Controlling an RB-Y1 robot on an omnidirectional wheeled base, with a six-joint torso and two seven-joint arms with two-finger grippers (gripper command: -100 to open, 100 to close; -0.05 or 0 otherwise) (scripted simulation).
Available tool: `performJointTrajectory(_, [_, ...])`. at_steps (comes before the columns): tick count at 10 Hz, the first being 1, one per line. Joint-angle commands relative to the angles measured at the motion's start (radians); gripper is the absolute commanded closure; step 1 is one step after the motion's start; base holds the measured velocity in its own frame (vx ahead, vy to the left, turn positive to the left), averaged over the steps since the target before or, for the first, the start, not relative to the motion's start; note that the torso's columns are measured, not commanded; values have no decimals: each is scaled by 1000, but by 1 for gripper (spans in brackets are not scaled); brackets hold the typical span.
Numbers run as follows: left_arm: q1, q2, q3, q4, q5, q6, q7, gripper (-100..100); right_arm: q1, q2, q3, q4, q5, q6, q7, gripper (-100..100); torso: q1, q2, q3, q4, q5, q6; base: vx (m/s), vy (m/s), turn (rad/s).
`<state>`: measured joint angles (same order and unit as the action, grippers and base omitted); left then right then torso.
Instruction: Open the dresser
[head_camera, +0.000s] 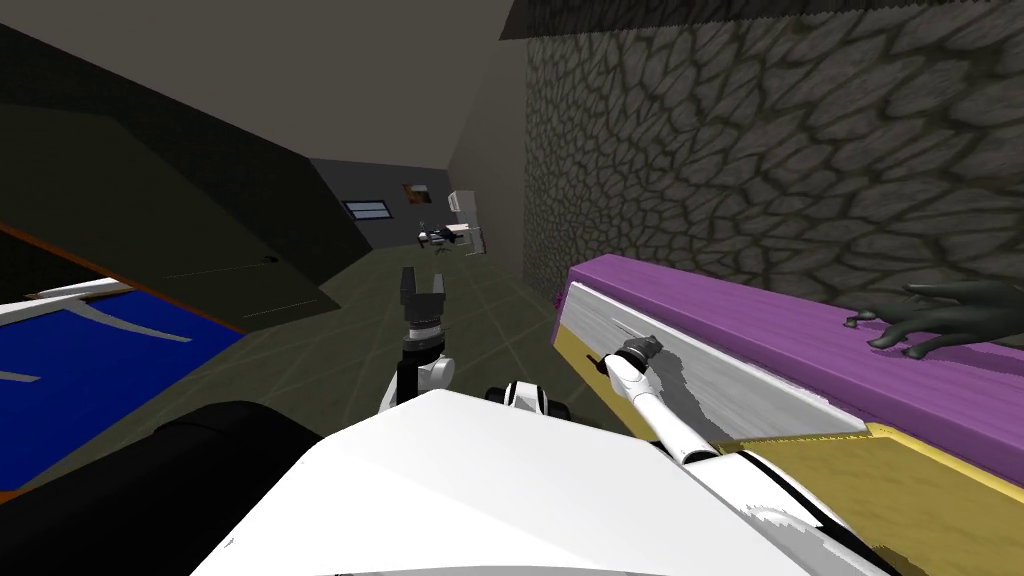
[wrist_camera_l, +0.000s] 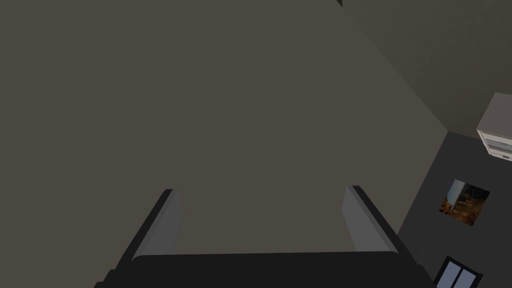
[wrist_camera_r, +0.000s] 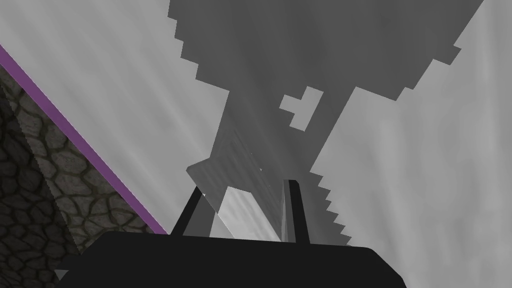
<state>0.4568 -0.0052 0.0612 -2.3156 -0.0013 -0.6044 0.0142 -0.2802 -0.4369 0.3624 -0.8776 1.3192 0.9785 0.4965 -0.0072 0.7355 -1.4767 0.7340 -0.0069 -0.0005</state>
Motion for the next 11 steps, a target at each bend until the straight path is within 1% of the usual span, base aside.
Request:
performJointTrajectory(1, [0, 0, 0, 0, 0, 0, 0, 0, -8, 2, 6, -8, -5, -7, 22, 100, 1, 0, 0, 1, 1, -1, -71, 80, -4])
performJointTrajectory(2, [0, 0, 0, 0, 0, 0, 0, 0, -10, 2, 6, -9, -6, -10, 26, 100, 7, 3, 1, 0, 2, -3, -125, 118, -2])
performJointTrajectory(4, [-1, 0, 0, 0, 0, 0, 0, 0, -18, 5, 10, -13, -11, -23, 45, 100, 8, 1, 1, 1, 3, -4, -145, 135, 2])
performJointTrajectory(5, [-1, 0, 0, 0, 0, 0, 0, 0, -13, -3, 5, -15, -9, -14, 40, 100, 9, -1, -1, 2, 4, -4, -65, 65, -8])
performJointTrajectory(6, [0, 0, 0, 0, 0, 0, 0, 0, -10, 4, 8, -20, -11, -15, 49, 100, 4, -4, -3, 3, 6, -2, -61, 98, -24])
performJointTrajectory(8, [0, 0, 0, 0, 0, 0, 0, 0, -12, 11, 12, -25, -11, -15, 56, 100, 11, -1, -1, 1, 4, -5, -133, 166, -24])
performJointTrajectory(9, [-1, 0, 0, 0, 0, 0, 0, 0, -12, 14, 13, -27, -11, -15, 60, 100, 9, -1, 0, 1, 3, -6, -168, 134, 6])
performJointTrajectory(10, [-1, 0, 0, 0, 0, 0, 0, 0, -10, 9, 9, -26, -11, -7, 60, 100, 6, -2, -1, 2, 3, -6, -81, 62, -4])
performJointTrajectory(11, [0, 0, 0, 0, 0, 0, 0, 0, -9, 17, -9, -46, 5, -55, 79, -100, 2, -5, -3, 3, 5, -3, 19, 65, -286])
